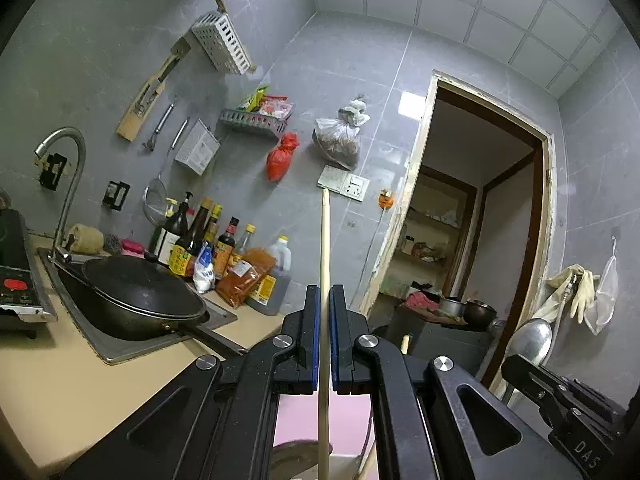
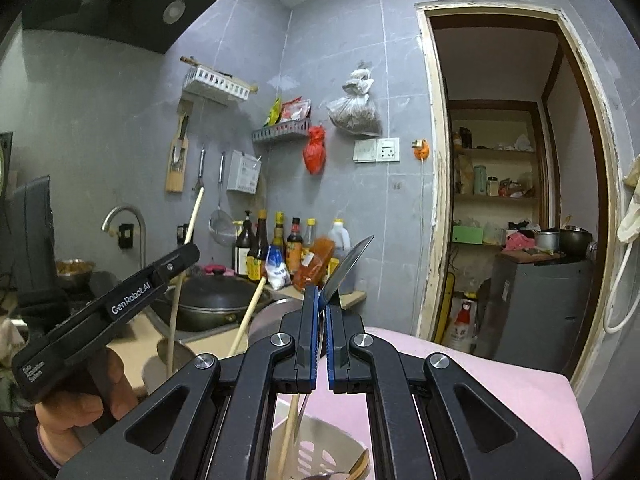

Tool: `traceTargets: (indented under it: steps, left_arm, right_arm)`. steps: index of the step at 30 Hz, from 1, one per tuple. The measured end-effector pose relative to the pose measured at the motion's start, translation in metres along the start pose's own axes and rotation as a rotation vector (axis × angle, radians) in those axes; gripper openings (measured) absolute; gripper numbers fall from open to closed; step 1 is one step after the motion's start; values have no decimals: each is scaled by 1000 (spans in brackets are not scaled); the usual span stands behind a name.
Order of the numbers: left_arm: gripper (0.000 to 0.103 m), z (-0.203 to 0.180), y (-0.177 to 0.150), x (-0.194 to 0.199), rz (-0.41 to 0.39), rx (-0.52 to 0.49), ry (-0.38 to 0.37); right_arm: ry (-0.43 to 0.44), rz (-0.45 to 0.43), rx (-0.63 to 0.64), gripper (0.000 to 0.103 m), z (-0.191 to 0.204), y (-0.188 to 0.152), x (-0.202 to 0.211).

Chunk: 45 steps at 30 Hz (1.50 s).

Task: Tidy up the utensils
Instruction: 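Carry the chopstick over the white holder while right tool carries the spoon there, then open left tool to drop the chopstick in while right tool drops the spoon in, then move left tool to the last chopstick while right tool moves to the silver fork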

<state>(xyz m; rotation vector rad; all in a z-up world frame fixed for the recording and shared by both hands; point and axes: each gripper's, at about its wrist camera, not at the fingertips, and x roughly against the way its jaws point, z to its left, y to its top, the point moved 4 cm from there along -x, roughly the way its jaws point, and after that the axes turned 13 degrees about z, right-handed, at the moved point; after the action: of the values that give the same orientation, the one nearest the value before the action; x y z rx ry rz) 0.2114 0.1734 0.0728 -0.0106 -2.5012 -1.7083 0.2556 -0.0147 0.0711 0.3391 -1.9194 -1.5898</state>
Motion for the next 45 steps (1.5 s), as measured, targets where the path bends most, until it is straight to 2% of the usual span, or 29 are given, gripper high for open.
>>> traceTargets:
  steps: [5, 11, 19, 22, 24, 26, 28, 30, 31, 32, 36, 39, 41, 45]
  left_arm:
    - [2, 1, -14, 4, -11, -17, -21]
    - [3, -4, -26, 3, 47, -75, -23]
    - [4, -5, -42, 5, 163, -107, -78]
    - [10, -7, -42, 8, 188, -112, -102]
    - [23, -6, -41, 10, 204, -99, -116]
    - [32, -4, -39, 12, 221, -78, -132]
    - [33, -3, -35, 14, 242, -65, -131]
    - [40, -5, -31, 16, 267, -65, -116]
    - [44, -7, -29, 17, 282, -70, -99]
    - [52, -9, -27, 17, 292, -75, -85]
    - [69, -20, -24, 23, 305, -101, -41]
    - [87, -30, -24, 29, 305, -122, -1]
    - [93, -35, -25, 31, 293, -141, 26]
    - [96, -46, -31, 37, 291, -164, 43]
  right_arm:
    - [5, 23, 19, 1, 3, -7, -4]
    - [25, 71, 14, 1, 1, -18, -9]
    - [50, 119, -2, 6, 0, -28, -13]
    - [55, 124, -14, 11, -2, -28, -11]
    - [57, 118, -24, 17, -4, -27, -9]
    - [59, 107, -36, 19, -6, -24, -6]
    - [54, 89, -46, 19, -9, -20, -2]
    - [39, 71, -53, 25, -11, -16, 4]
    - [27, 58, -57, 36, -13, -14, 9]
    - [21, 43, -65, 49, -16, -12, 13]
    - [-18, 0, -81, 65, -26, -7, 32]
    - [-60, -30, -84, 83, -34, -5, 47]
    - [-96, -54, -89, 99, -40, -6, 59]
    - [-159, -69, -83, 103, -53, -11, 81]
